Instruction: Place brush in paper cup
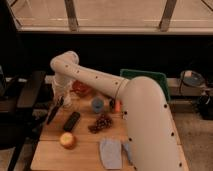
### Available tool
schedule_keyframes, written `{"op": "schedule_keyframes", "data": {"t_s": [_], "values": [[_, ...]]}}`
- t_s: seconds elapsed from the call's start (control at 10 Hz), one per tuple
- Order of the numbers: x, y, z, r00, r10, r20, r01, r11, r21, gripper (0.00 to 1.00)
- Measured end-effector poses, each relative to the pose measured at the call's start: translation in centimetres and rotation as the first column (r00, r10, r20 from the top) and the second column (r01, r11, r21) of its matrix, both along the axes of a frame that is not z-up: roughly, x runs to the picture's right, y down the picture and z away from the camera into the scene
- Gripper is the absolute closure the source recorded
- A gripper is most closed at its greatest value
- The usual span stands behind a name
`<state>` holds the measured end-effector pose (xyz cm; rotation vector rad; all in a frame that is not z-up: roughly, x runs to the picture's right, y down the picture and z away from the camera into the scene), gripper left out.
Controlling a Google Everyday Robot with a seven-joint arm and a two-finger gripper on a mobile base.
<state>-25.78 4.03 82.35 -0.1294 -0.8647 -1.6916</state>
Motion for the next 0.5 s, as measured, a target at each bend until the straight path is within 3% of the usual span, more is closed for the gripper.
{"op": "schedule_keyframes", "data": {"t_s": [0.1, 0.5], "values": [[-0.01, 0.07, 0.22, 1.000, -0.001, -0.002, 0.001, 1.0000, -0.005, 0.77], [0.56, 0.34, 1.02, 1.000, 0.005, -0.022, -0.005, 0.9997, -0.025, 0.37]]}}
